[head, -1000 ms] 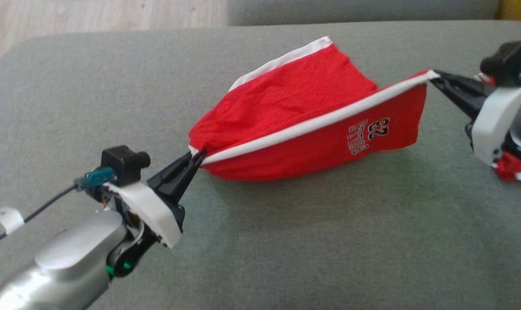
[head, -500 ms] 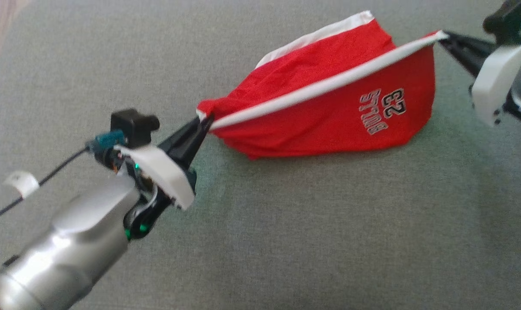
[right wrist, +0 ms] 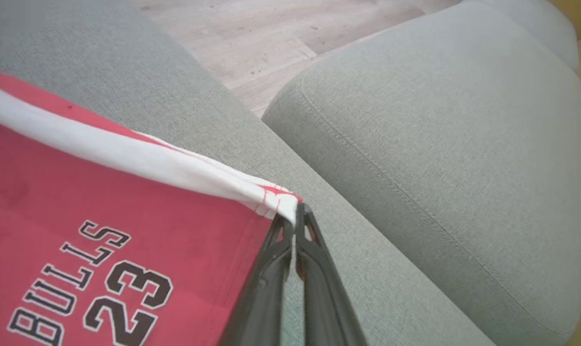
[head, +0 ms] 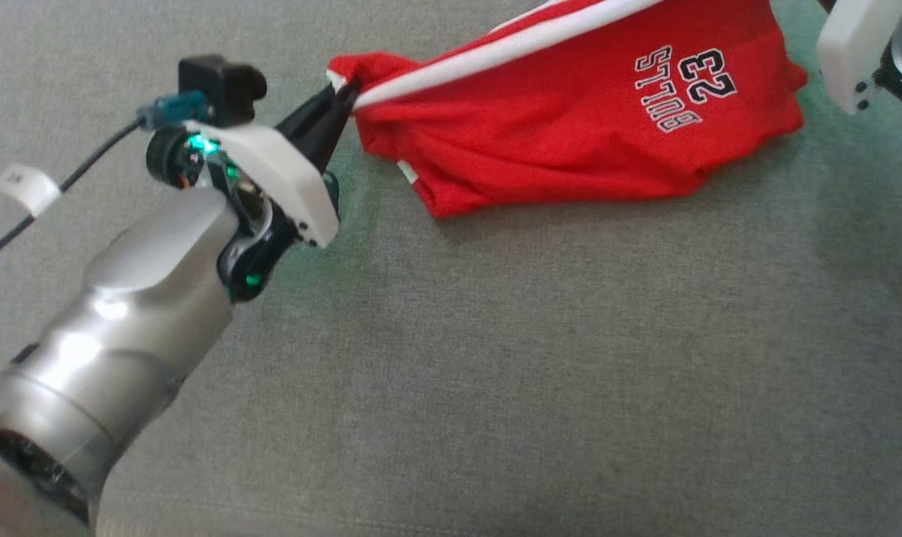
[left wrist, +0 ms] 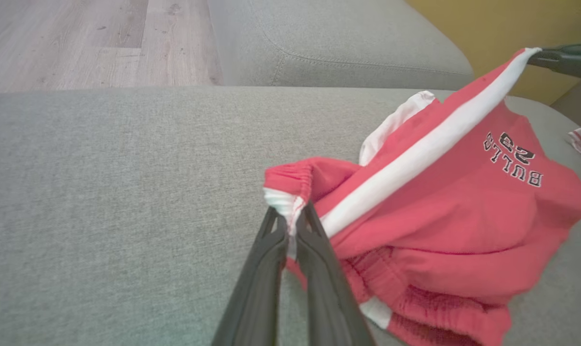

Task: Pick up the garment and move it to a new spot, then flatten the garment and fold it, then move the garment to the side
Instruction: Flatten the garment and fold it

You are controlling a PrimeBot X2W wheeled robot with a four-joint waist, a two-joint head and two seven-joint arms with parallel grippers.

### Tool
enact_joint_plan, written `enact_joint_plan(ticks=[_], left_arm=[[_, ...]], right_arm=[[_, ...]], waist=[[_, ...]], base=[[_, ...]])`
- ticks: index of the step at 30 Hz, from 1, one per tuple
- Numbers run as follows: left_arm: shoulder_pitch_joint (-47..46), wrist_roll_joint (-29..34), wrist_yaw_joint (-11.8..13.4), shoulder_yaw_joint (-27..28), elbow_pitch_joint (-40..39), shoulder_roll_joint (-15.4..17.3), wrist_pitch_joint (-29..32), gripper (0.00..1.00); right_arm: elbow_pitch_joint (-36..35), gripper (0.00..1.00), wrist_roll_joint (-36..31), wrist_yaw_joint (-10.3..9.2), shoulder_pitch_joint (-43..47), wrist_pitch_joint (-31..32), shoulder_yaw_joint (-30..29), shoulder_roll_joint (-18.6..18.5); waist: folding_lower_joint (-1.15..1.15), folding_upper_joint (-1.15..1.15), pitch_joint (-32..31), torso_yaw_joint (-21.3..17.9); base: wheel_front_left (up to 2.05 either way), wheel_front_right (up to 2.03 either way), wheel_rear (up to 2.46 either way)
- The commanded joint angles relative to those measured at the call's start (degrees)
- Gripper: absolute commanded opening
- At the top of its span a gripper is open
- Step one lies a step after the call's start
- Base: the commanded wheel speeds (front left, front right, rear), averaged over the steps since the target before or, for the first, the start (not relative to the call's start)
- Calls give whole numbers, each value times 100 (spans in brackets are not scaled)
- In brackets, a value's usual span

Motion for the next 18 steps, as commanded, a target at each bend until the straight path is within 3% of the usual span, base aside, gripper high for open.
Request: enact_joint_plan(ticks=[1,13,14,15,16,18], left_arm=[[-337,-31,-36,170,52,127,27,0],[-867,-41,-81,-56,533,-120,60,0],[-897,-45,-81,-84,546,-121,43,24],[-923,-48,-81,-99,586,-128,11,78],[-945,-53,-82,-119,629,-139,-10,100],[-983,-59,-82,-165,693,-155,-55,100]], right_arm=[[27,0,-80,-6,-94,18,-41,7],[334,0,-420,-6,-301,252,-35,144],[376,0,-425,-6,-310,276,-35,158],[413,96,-377,-6,-315,263,-35,179],[476,100,-276,-6,-326,273,-35,204],[564,100,-256,-6,-356,280,-35,250]], waist=[[-1,0,114,56],[-1,0,498,50],[-1,0,523,51],[-1,0,539,52],[-1,0,554,51],[-1,0,578,40]], base=[[0,0,0],[0,0,0],[0,0,0],[0,0,0],[0,0,0],[0,0,0]])
